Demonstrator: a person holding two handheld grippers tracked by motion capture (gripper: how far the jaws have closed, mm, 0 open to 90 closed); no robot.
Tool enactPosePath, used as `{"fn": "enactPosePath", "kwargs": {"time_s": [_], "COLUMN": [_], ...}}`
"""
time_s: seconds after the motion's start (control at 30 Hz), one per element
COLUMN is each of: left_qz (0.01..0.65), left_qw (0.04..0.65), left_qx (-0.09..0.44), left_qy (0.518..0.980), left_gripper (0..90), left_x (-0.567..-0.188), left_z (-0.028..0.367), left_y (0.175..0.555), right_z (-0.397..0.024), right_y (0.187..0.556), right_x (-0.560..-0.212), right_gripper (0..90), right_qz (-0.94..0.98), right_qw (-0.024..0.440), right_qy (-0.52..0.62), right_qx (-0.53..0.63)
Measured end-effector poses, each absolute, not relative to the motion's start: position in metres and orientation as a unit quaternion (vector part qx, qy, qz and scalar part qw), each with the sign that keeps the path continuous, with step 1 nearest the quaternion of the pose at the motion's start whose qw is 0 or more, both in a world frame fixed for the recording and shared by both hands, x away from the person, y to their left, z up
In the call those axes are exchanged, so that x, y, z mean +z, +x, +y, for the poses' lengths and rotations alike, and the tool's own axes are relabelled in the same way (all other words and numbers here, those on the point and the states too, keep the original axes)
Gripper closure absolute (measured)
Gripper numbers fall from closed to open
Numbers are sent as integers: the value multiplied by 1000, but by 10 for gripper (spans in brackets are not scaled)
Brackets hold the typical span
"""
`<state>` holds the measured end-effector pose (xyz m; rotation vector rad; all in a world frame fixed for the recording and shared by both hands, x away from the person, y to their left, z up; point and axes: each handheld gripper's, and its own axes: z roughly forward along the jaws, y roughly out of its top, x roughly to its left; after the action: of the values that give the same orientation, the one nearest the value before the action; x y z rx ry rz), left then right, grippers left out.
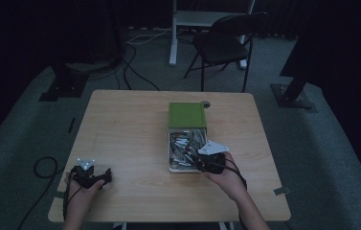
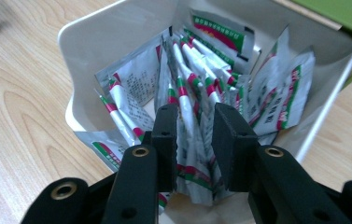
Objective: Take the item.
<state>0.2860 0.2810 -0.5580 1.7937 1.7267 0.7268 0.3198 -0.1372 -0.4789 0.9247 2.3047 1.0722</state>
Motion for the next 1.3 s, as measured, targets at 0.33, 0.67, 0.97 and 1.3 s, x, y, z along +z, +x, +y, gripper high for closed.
{"fn": "enactPosePath", "kwargs": {"time_s": [0.33,0.67,0.97,1.3], "left_qz": [641,641,641,641], "left_qw": [271,270,271,270], "left_qx": [270,269,270,270], "left_qy": [666,666,666,666], "left_gripper": [102,102,103,102], "left_x": [-558,-558,-558,-558], "left_z": [281,281,281,281], "left_y": [286,286,286,286], "right_z": [-126,-122,-121,-128], "right_y": [322,322,323,323], "right_x": [-492,-494,-495,-484], "right_gripper": [755,763,865,878], "right_qz": [842,845,854,837], "right_qw": [218,237,246,233], "right_qy": [334,334,327,346], "right_qx": [364,344,322,354]}}
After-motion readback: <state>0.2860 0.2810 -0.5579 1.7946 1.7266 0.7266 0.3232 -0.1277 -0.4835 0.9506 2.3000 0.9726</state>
